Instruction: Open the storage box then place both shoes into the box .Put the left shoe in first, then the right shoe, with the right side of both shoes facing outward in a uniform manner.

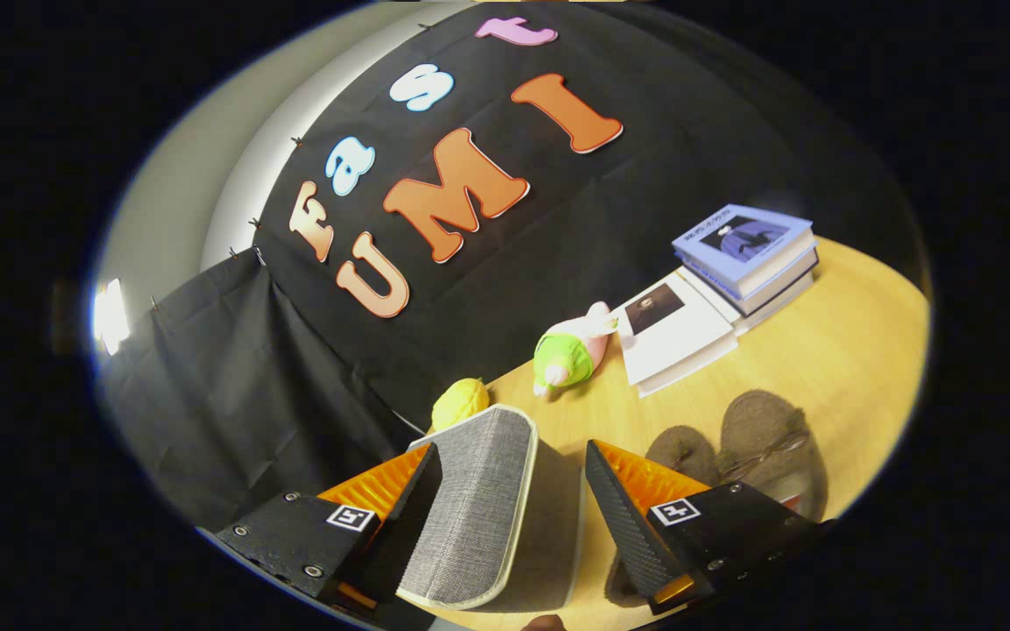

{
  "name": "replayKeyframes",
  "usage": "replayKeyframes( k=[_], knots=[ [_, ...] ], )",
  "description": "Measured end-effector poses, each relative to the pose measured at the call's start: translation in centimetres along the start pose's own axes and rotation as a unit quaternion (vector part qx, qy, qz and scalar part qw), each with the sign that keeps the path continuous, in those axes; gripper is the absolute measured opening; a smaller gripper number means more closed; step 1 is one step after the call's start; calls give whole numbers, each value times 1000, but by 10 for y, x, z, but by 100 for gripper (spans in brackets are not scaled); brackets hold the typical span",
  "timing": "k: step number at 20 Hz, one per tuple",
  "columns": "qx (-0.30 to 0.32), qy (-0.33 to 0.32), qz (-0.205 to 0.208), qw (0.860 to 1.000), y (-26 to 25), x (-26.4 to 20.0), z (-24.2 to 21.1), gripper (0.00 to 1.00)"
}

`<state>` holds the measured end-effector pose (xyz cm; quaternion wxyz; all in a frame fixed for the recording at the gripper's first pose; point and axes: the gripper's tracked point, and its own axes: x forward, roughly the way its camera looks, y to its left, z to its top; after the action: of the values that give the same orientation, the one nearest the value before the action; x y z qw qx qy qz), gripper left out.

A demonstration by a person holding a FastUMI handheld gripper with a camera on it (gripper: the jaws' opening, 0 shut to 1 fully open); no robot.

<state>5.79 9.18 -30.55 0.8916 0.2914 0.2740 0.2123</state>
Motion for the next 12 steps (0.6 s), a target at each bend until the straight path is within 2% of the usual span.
replayKeyframes(
  k=[5, 12],
  knots=[
    [40, 46, 62, 996, 12, 14, -36, 98],
    [92, 83, 84, 989, 10, 22, -68, 98]
  ],
)
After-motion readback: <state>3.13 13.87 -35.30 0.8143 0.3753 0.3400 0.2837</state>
